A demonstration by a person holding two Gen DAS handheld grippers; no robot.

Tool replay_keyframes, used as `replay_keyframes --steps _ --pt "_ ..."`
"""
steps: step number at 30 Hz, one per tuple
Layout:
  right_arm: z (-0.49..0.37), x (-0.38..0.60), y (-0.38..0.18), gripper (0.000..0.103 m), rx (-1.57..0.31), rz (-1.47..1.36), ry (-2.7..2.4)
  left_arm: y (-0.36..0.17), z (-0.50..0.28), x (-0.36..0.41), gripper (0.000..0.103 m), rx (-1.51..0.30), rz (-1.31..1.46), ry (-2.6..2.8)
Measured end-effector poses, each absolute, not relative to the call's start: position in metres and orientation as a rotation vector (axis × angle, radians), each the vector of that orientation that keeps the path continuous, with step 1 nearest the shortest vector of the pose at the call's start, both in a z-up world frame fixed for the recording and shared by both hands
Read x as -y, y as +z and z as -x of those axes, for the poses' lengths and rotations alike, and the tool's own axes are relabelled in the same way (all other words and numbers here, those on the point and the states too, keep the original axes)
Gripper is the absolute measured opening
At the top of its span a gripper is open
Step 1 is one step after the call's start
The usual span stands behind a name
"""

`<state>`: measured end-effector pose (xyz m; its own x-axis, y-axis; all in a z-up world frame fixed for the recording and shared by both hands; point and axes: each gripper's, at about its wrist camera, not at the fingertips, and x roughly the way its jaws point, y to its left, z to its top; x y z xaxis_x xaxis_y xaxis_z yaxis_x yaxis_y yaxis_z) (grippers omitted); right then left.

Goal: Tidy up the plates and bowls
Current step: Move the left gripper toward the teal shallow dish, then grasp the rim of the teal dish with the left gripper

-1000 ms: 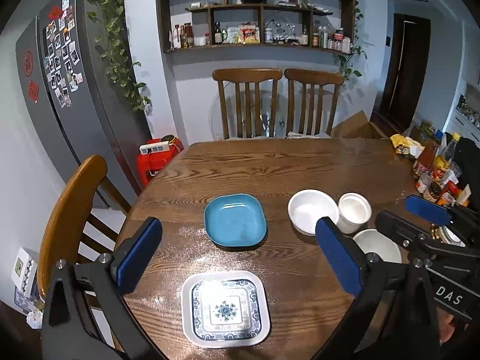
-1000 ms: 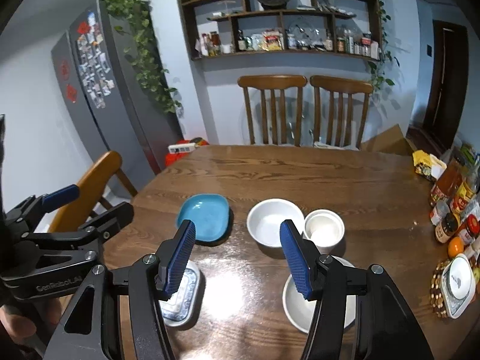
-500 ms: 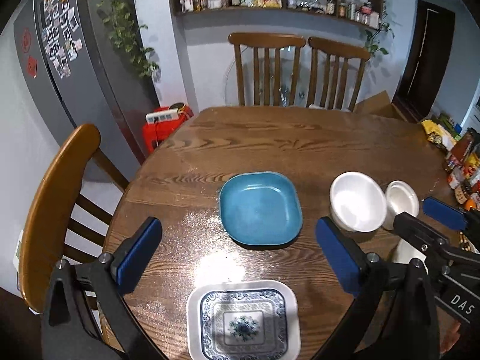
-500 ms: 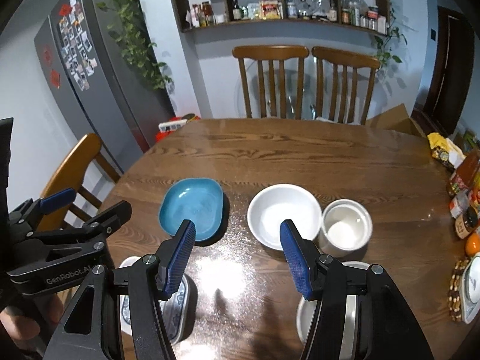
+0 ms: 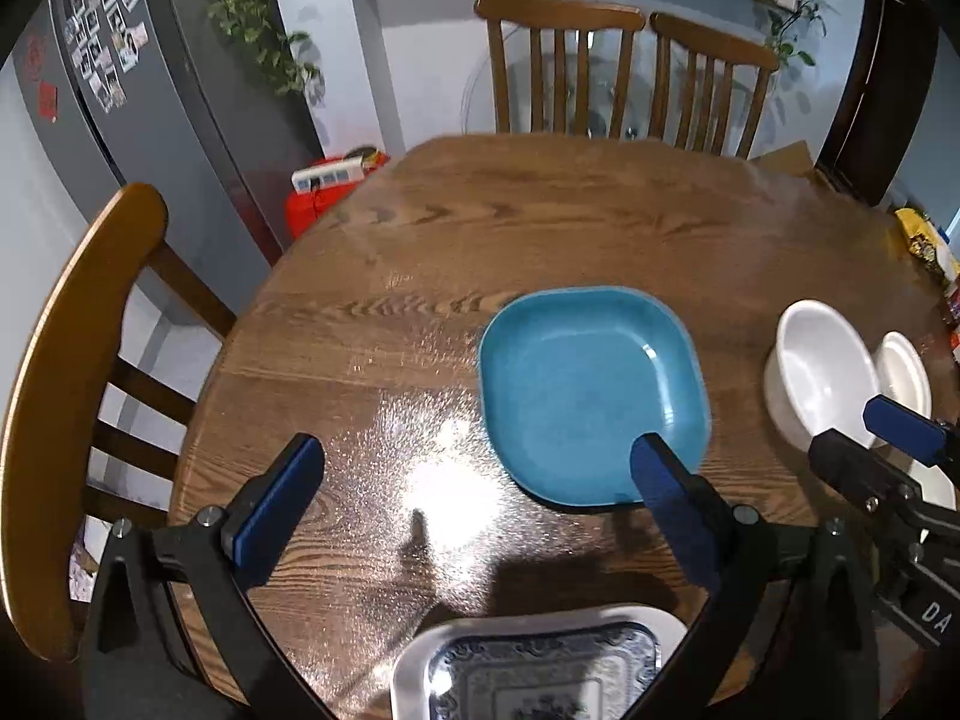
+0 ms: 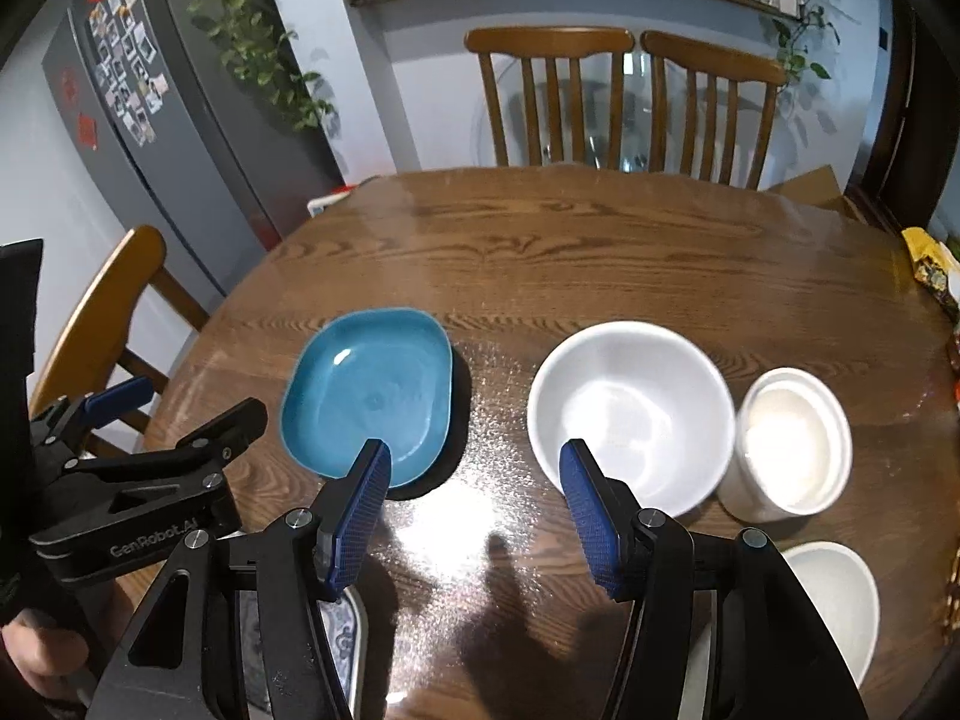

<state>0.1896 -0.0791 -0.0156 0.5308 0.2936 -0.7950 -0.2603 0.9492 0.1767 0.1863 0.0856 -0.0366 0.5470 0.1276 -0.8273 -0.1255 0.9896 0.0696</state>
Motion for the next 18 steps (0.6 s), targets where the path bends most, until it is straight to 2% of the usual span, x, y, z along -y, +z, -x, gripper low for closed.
replay_keyframes --steps 14,18 --pt "-0.209 0.052 -0.054 0.059 -1.026 -0.005 0.351 -0.072 -0.204 -0.095 0.100 -1.045 -0.029 0.099" --pt "-0.211 0.045 -0.060 0.059 -1.035 0.000 0.349 -0.079 -0.209 -0.095 0.097 -1.060 -0.030 0.082"
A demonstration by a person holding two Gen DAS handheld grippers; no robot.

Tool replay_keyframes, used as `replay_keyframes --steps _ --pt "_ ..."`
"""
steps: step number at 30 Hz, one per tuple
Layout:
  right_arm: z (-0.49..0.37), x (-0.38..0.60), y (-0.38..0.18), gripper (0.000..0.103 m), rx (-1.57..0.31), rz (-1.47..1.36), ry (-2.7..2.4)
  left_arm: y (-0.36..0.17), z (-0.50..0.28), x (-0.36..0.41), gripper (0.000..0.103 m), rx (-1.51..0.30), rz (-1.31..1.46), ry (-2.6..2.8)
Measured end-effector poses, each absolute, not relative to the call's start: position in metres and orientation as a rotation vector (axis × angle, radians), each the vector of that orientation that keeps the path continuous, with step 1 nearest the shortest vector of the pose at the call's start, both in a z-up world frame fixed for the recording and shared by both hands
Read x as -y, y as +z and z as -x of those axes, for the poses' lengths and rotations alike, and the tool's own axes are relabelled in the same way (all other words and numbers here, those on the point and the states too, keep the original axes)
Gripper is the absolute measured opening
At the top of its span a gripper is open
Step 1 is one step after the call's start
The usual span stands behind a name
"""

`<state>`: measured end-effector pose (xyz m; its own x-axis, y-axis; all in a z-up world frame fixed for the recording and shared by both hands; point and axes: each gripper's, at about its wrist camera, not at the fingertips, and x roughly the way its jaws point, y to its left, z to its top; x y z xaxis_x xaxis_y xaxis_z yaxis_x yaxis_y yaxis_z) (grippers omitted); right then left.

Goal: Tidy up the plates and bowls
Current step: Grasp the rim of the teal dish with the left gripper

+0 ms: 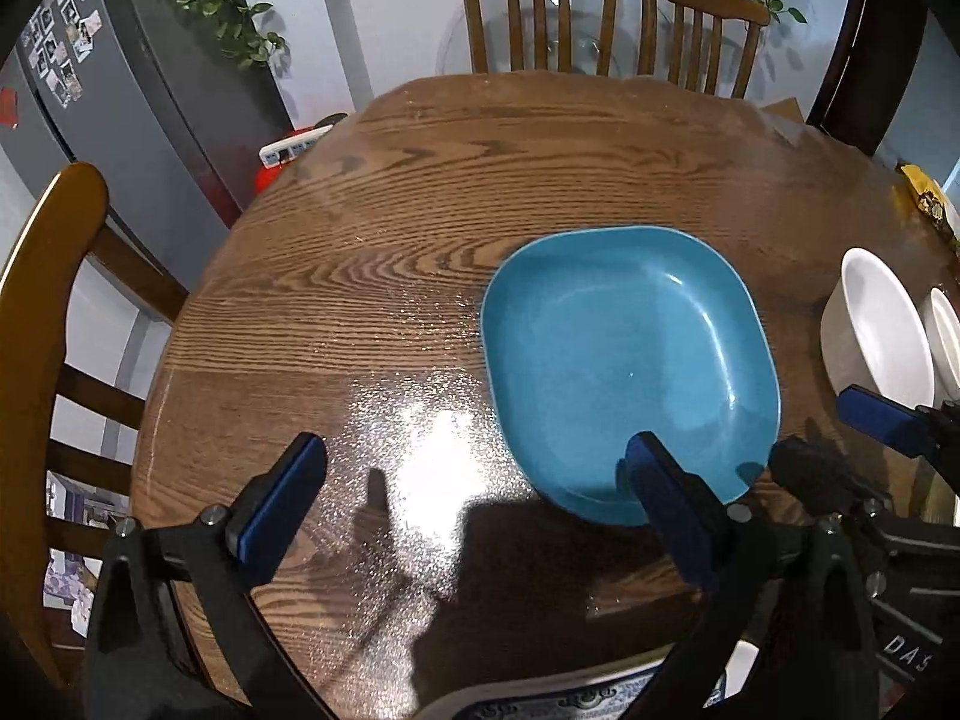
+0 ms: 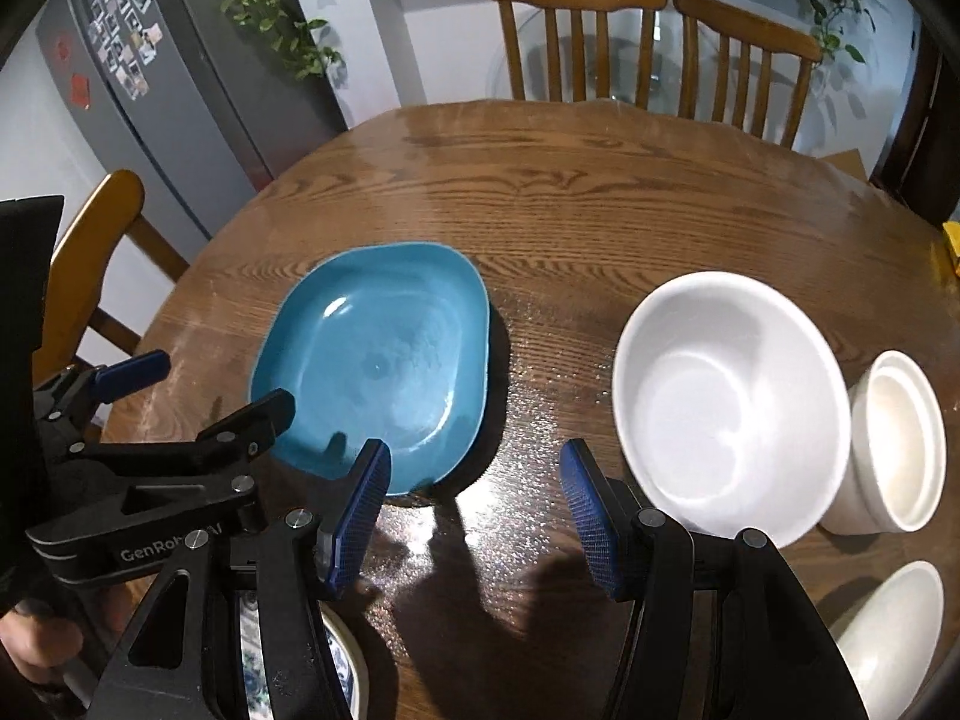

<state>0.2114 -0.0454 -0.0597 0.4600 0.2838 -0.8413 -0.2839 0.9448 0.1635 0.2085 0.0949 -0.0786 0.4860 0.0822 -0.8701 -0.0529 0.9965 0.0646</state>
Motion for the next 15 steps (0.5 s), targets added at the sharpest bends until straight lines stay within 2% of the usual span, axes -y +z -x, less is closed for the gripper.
replay_keyframes --steps 5,7,11,15 --pt "-0.218 0.038 -0.065 0.059 -1.042 0.018 0.332 -0.084 -0.215 -0.097 0.087 -1.077 -0.016 0.066" --pt "-0.220 0.035 -0.068 0.060 -1.044 0.028 0.323 -0.087 -0.219 -0.098 0.079 -1.086 -0.016 0.045" --pt "-0.223 0.033 -0.071 0.059 -1.048 0.038 0.326 -0.090 -0.221 -0.100 0.076 -1.096 -0.014 0.034" --pt "-0.224 0.031 -0.075 0.059 -1.056 0.040 0.330 -0.094 -0.224 -0.099 0.068 -1.111 -0.019 0.023"
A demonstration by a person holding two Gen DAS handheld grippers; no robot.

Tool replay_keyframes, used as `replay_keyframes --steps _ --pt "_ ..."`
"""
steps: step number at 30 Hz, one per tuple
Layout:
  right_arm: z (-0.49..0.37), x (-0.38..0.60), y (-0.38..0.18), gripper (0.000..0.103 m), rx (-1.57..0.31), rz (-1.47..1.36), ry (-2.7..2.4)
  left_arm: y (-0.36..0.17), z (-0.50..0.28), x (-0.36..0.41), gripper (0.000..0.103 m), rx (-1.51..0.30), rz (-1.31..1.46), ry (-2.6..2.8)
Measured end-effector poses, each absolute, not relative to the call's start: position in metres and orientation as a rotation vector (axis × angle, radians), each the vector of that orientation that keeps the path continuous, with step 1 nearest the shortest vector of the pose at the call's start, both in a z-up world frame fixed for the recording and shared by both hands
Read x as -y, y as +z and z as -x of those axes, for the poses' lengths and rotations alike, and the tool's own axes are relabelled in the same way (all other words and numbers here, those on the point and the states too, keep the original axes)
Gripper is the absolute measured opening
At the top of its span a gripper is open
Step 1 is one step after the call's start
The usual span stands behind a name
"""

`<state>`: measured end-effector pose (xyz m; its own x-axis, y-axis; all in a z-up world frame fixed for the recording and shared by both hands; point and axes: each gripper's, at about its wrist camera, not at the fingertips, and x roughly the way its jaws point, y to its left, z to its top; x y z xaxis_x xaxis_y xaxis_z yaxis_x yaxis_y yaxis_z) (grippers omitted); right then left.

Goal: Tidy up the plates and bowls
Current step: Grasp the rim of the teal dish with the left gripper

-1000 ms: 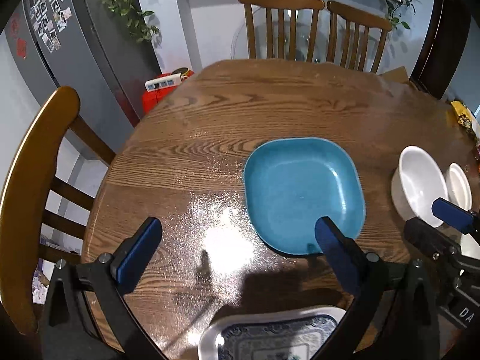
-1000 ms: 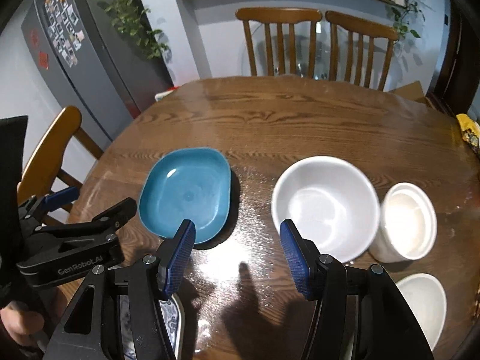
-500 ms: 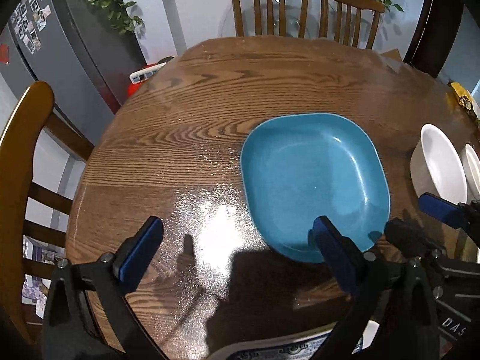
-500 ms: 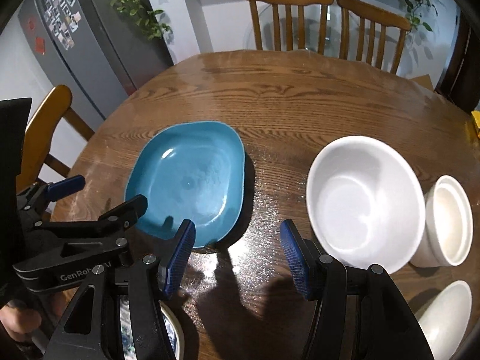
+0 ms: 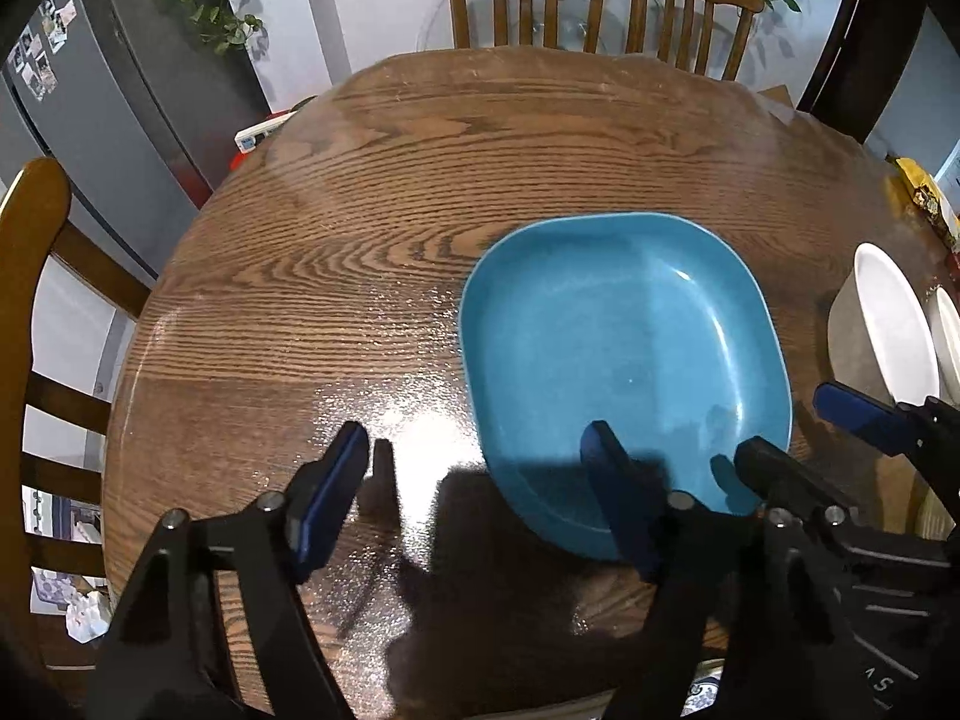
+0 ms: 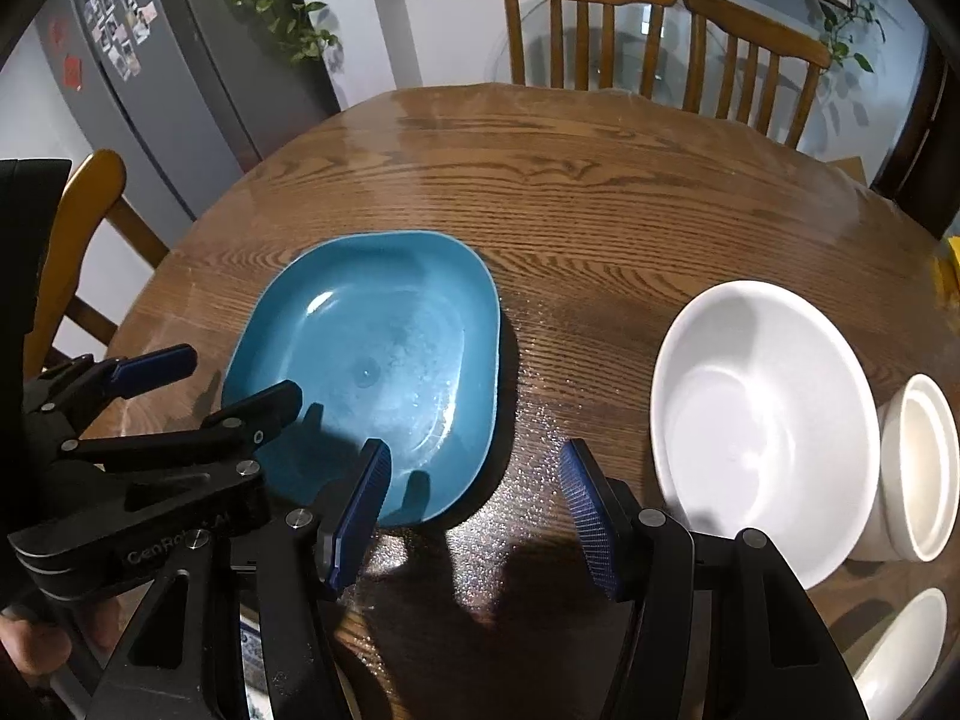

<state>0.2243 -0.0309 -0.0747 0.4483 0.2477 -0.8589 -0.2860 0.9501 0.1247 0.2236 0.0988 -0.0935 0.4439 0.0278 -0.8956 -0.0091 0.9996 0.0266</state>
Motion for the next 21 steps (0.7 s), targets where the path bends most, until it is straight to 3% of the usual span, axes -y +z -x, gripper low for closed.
replay_keyframes --steps 6,8,10,12,14,19,21 --pt "-0.225 0.029 -0.078 0.059 -1.049 0.043 0.336 -0.098 -0.224 -0.097 0.062 -1.121 -0.027 0.008" --pt "-0.225 0.029 -0.079 0.058 -1.044 0.041 0.336 -0.098 -0.225 -0.097 0.055 -1.123 -0.015 -0.007" --pt "-0.225 0.029 -0.080 0.047 -1.045 0.034 0.341 -0.097 -0.227 -0.095 0.044 -1.123 -0.005 -0.025" --pt "-0.227 0.029 -0.084 0.026 -1.066 0.017 0.354 -0.097 -0.226 -0.091 0.029 -1.119 -0.002 -0.049" --pt "-0.228 0.028 -0.089 0.017 -1.083 -0.002 0.359 -0.096 -0.225 -0.088 0.027 -1.113 -0.015 -0.050" --pt "-0.227 0.025 -0.086 0.014 -1.079 0.022 0.341 -0.094 -0.224 -0.091 0.016 -1.109 0.003 -0.039" --pt "-0.226 0.025 -0.081 0.013 -1.068 0.024 0.344 -0.091 -0.222 -0.094 0.016 -1.102 0.018 -0.043"
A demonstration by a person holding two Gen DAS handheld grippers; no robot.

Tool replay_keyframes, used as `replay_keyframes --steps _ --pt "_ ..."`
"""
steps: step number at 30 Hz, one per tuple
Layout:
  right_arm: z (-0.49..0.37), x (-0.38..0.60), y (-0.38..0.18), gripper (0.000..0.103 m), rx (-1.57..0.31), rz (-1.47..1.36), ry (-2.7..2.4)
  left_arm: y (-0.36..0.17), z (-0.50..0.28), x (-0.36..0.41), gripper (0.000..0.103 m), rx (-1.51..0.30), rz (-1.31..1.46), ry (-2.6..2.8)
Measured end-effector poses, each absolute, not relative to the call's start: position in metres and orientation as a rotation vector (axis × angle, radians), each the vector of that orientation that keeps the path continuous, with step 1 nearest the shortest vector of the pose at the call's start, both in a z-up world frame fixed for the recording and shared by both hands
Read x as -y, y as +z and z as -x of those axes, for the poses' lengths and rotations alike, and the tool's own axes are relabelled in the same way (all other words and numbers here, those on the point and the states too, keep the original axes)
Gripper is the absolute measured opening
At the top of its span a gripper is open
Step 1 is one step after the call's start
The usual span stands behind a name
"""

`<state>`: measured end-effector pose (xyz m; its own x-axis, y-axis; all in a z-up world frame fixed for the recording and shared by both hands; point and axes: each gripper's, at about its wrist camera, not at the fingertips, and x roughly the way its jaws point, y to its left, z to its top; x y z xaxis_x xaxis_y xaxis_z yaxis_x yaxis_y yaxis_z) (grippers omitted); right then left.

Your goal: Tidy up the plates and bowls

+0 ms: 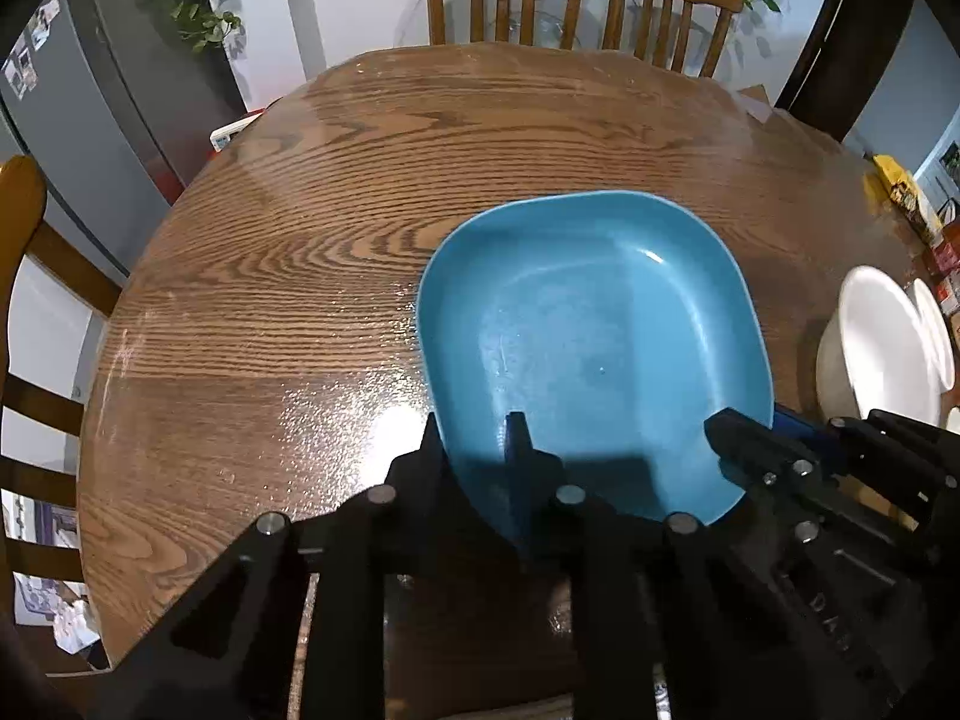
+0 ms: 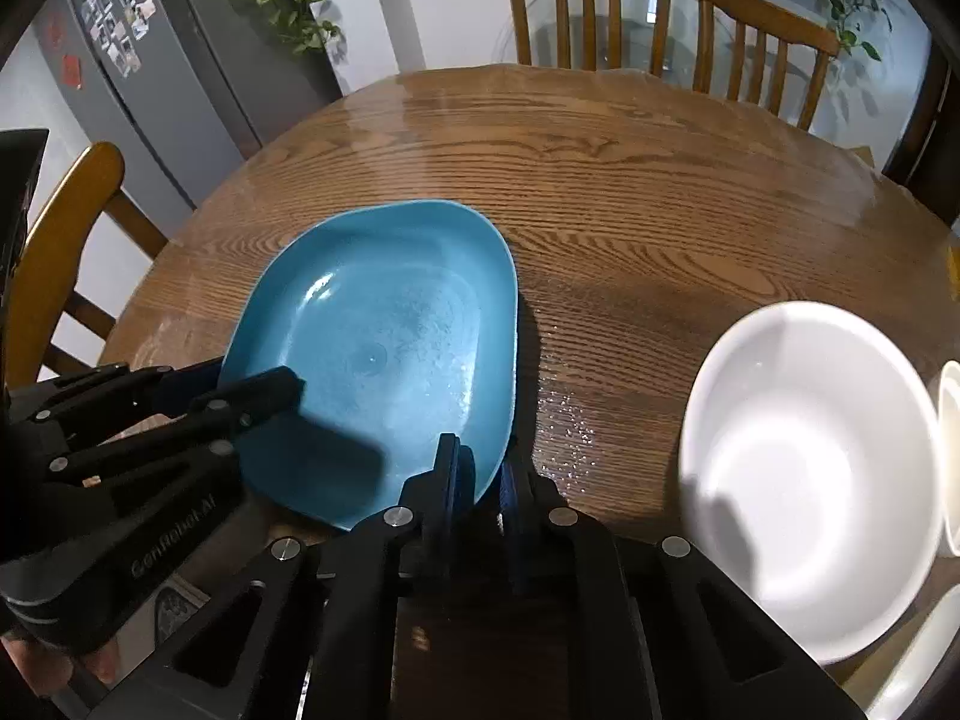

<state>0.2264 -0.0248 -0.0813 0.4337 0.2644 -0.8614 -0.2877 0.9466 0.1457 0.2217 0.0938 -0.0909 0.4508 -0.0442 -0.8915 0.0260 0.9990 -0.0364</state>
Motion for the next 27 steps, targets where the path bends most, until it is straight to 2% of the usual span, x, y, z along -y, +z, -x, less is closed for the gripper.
replay_keyframes --steps 15,27 --pt "-0.163 0.037 -0.011 0.013 -0.920 -0.016 0.374 -0.014 -0.151 -0.089 0.016 -0.933 0.037 -0.040" --pt "-0.082 0.051 0.017 0.013 -0.835 -0.027 0.414 0.015 -0.079 -0.080 0.016 -0.879 0.044 -0.030"
